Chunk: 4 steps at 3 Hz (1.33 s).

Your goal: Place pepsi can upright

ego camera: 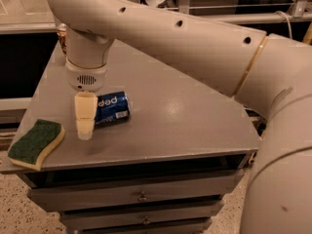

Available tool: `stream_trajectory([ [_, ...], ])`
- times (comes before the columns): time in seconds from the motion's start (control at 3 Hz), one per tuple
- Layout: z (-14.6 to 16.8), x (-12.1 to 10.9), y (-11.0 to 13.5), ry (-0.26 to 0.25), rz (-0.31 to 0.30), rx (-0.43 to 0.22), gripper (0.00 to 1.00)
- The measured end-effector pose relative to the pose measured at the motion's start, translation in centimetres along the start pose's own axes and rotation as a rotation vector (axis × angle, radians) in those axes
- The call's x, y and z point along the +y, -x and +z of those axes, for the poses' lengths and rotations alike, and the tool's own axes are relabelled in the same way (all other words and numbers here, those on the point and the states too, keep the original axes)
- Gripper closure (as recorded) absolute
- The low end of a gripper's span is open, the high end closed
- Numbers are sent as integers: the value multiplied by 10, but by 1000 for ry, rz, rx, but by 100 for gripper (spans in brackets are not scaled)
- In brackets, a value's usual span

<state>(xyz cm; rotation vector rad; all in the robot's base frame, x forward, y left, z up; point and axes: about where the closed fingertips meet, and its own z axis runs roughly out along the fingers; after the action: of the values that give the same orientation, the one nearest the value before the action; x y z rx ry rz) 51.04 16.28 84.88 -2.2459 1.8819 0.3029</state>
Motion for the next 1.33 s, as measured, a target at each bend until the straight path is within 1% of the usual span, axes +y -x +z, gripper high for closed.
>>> stream_trajectory([
  [0.33,-1,3,-4,-14,-28,48,0],
  [0.67,2,8,-14,-26,-70,128,0],
  [1.0,6,13,-22,-26,-102,199,0],
  [1.33,6,13,-22,-30,-102,196,18],
])
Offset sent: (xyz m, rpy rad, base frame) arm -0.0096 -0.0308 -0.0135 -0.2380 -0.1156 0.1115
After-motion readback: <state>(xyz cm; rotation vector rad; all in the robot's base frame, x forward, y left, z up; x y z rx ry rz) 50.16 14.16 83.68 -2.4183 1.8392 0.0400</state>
